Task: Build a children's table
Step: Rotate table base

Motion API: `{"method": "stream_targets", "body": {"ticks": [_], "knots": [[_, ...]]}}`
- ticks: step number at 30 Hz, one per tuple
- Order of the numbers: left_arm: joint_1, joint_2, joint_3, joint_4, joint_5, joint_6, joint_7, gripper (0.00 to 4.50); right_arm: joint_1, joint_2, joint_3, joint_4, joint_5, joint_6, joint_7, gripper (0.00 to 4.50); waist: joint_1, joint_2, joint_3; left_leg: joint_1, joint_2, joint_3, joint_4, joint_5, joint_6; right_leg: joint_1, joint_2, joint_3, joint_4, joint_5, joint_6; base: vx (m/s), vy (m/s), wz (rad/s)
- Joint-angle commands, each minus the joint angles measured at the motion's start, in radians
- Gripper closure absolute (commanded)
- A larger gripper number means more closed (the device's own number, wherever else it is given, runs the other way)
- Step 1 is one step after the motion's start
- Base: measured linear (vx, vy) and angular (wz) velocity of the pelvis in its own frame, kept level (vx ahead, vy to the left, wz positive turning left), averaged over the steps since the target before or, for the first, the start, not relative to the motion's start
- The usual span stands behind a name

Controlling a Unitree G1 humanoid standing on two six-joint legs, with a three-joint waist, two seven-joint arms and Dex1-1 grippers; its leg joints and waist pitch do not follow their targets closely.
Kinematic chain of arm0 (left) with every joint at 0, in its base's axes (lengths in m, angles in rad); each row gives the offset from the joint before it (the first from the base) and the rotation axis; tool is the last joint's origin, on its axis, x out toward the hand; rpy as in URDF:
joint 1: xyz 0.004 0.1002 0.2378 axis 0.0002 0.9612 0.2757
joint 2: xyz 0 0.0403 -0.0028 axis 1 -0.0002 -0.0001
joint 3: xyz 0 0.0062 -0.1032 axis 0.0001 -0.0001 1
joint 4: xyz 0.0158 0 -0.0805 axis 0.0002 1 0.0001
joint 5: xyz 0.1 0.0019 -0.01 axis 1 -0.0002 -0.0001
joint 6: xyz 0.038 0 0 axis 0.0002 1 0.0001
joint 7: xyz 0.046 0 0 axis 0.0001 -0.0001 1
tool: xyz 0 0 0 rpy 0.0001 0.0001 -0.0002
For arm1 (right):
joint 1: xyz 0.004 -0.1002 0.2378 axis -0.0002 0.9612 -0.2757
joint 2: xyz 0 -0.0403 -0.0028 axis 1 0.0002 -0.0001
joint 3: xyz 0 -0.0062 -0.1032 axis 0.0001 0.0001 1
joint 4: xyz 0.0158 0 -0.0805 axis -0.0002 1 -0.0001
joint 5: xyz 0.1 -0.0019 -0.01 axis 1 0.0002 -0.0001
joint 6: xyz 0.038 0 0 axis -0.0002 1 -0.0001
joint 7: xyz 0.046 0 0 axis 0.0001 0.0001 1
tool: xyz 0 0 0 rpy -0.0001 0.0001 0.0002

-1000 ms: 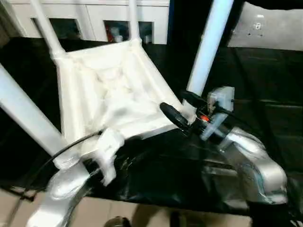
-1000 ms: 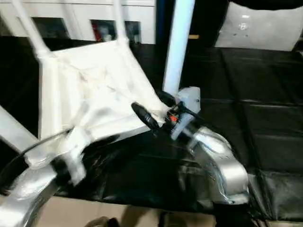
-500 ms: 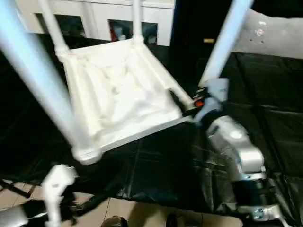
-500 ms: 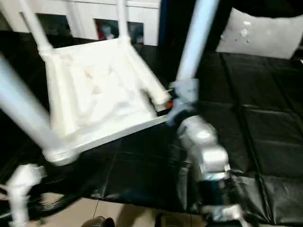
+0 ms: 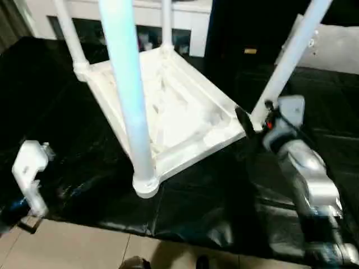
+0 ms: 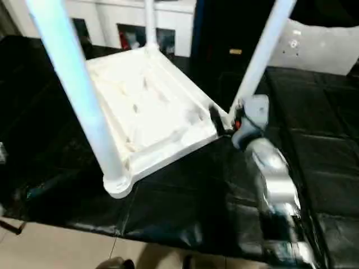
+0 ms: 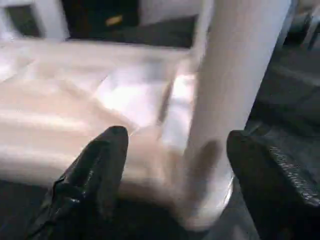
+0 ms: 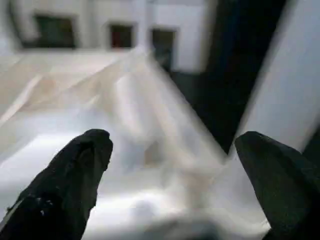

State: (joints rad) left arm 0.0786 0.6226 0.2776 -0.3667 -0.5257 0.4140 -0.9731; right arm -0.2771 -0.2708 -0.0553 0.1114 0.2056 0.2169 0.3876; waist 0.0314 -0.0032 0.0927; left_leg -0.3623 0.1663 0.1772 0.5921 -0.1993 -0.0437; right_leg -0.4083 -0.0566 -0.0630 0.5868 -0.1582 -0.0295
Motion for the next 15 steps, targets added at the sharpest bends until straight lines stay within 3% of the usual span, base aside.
{"method": "stream_targets", "body": {"ticks": [1, 2, 4, 5, 6, 7, 8, 10, 11, 13, 15], "knots": [[-0.043, -0.011, -0.046, 0.025, -0.001, 0.002, -0.01, 0.74, 0.04, -0.02, 0.035, -0.064, 0.012, 0.051, 0.038, 0.0, -0.001, 0.015, -0.061, 0.013, 0.054, -0.017, -0.076, -0.191, 0.033, 0.048, -0.072, 0.059, -0.06, -0.245, -0.183, 0.0, 0.0, 0.0], [-0.06, -0.016, -0.055, 0.032, -0.003, 0.004, -0.009, 0.68, 0.05, -0.025, 0.042, -0.075, 0.01, 0.058, 0.044, 0.0, -0.003, 0.022, -0.058, 0.013, 0.053, -0.019, -0.076, -0.21, 0.025, 0.048, -0.072, 0.058, -0.063, -0.285, -0.174, 0.0, 0.0, 0.0], [-0.113, -0.026, -0.083, 0.063, -0.006, 0.003, -0.009, 0.55, 0.087, -0.045, 0.067, -0.1, -0.007, 0.093, 0.054, 0.0, -0.007, 0.014, -0.056, 0.013, 0.053, -0.019, -0.076, -0.248, 0.015, 0.046, -0.072, 0.059, -0.069, -0.35, -0.162, 0.0, 0.0, 0.0], [-0.125, -0.027, -0.09, 0.07, -0.007, 0.002, -0.009, 0.42, 0.096, -0.05, 0.072, -0.106, -0.011, 0.104, 0.057, 0.0, -0.004, 0.02, -0.054, 0.016, 0.052, -0.02, -0.077, -0.261, 0.011, 0.043, -0.072, 0.058, -0.073, -0.377, -0.156, 0.0, 0.0, 0.0], [-0.141, -0.03, -0.106, 0.074, -0.013, 0.008, -0.015, 0.42, 0.109, -0.057, 0.079, -0.11, -0.028, 0.114, 0.051, 0.0, -0.005, 0.016, -0.05, 0.019, 0.051, -0.021, -0.076, -0.299, 0.005, 0.04, -0.071, 0.057, -0.079, -0.435, -0.141, 0.0, 0.0, 0.0], [-0.157, -0.036, -0.129, 0.074, -0.017, 0.016, -0.025, 0.42, 0.119, -0.063, 0.08, -0.102, -0.047, 0.125, 0.037, 0.0, -0.003, 0.022, -0.049, 0.023, 0.051, -0.023, -0.077, -0.32, -0.005, 0.036, -0.073, 0.056, -0.085, -0.487, -0.124, 0.0, 0.0, 0.0], [-0.172, -0.044, -0.151, 0.074, -0.019, 0.025, -0.035, 0.23, 0.124, -0.068, 0.079, -0.093, -0.067, 0.126, 0.021, 0.0, -0.003, 0.016, -0.047, 0.029, 0.051, -0.022, -0.076, -0.337, -0.01, 0.031, -0.073, 0.056, -0.092, -0.519, -0.114, 0.0, 0.0, 0.0], [-0.197, -0.059, -0.187, 0.084, -0.012, 0.026, -0.044, 0.08, 0.128, -0.071, 0.072, -0.084, -0.09, 0.144, -0.012, 0.0, -0.003, 0.016, -0.047, 0.028, 0.049, -0.026, -0.077, -0.35, -0.017, 0.033, -0.074, 0.053, -0.094, -0.556, -0.1, 0.0, 0.0, 0.0], [-0.212, -0.074, -0.208, 0.091, -0.002, 0.022, -0.04, 0.03, 0.123, -0.068, 0.068, -0.075, -0.095, 0.146, -0.024, 0.0, -0.006, 0.013, -0.048, 0.021, 0.049, -0.029, -0.079, -0.343, -0.017, 0.038, -0.075, 0.051, -0.094, -0.567, -0.085, 0.0, 0.0, 0.0], [-0.243, -0.108, -0.258, 0.1, 0.003, 0.02, -0.038, 0.03, 0.107, -0.063, 0.071, -0.056, -0.1, 0.152, -0.043, 0.0, -0.007, 0.013, -0.051, 0.026, 0.048, -0.027, -0.075, -0.339, -0.013, 0.033, -0.075, 0.051, -0.097, -0.57, -0.077, 0.0, 0.0, 0.0], [-0.269, -0.144, -0.303, 0.099, -0.005, 0.032, -0.038, 0.03, 0.086, -0.053, 0.081, -0.027, -0.104, 0.141, -0.049, 0.0, -0.009, 0.011, -0.054, 0.02, 0.047, -0.027, -0.074, -0.315, -0.008, 0.038, -0.075, 0.051, -0.095, -0.552, -0.081, 0.0, 0.0, 0.0]]}}
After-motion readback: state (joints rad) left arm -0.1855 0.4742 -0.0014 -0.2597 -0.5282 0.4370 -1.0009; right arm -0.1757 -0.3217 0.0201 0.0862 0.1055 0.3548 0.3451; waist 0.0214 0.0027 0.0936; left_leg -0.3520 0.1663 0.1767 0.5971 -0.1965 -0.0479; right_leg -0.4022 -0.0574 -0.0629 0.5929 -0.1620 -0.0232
